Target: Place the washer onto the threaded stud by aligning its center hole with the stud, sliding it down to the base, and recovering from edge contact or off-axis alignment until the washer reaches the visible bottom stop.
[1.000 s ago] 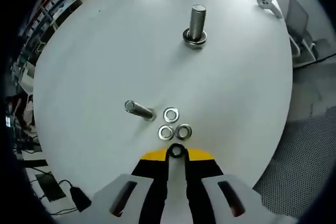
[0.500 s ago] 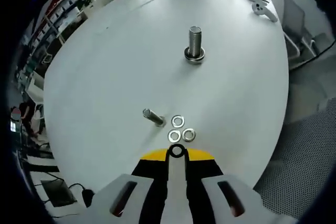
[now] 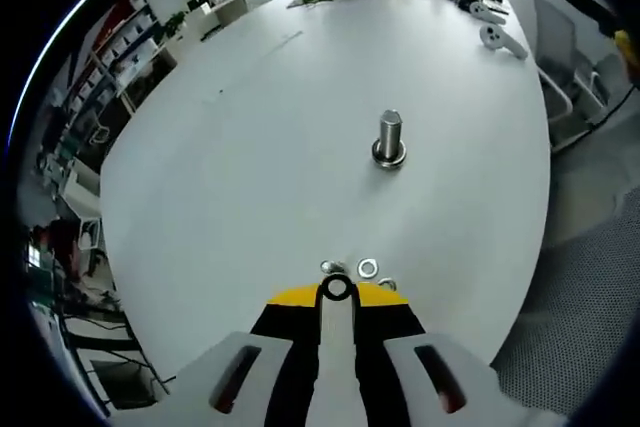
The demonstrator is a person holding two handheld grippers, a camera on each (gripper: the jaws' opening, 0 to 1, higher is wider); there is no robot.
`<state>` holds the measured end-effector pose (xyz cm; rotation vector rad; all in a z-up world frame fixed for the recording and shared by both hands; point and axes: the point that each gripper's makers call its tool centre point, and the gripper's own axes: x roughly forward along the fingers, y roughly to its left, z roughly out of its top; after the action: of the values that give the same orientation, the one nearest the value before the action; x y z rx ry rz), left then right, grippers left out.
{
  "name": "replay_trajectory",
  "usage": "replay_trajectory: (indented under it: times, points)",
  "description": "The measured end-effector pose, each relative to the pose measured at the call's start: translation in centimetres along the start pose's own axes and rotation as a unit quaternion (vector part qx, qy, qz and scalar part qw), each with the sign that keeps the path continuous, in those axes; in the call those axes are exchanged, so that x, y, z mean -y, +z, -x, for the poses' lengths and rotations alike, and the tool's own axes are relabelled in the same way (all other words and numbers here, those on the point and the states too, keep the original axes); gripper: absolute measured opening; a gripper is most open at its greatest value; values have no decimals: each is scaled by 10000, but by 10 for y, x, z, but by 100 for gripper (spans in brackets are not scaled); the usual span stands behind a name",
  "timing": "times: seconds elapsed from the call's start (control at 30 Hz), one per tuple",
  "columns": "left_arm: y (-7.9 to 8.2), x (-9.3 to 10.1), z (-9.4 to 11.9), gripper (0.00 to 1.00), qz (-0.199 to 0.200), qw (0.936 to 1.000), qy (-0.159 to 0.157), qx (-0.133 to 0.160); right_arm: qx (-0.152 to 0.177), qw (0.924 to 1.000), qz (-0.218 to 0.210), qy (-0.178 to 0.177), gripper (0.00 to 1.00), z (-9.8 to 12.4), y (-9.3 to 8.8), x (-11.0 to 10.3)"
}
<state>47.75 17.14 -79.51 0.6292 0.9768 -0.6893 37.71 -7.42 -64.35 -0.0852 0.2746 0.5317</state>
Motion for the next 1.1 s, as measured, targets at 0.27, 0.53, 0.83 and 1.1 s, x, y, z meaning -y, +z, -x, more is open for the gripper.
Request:
replay_trajectory:
  times: [0.27,0.53,0.83,1.1]
  points:
    - [8,-5,-4,9,-160,9998,-49,-121,-26,10000,62,7,50,0,-1,-1]
    - [10,-4,-7,9,-369,9988,-106,-318,-22,10000,60,2,50,0,-1,-1]
    - [5,-5,-12,9,-463,9973,-131,-554,-22,10000,79,20,49,-1,-1,-1]
    - [6,-4,-14,9,-487,9970,-174,-570,-4,10000,53,29,50,-1,0,-2]
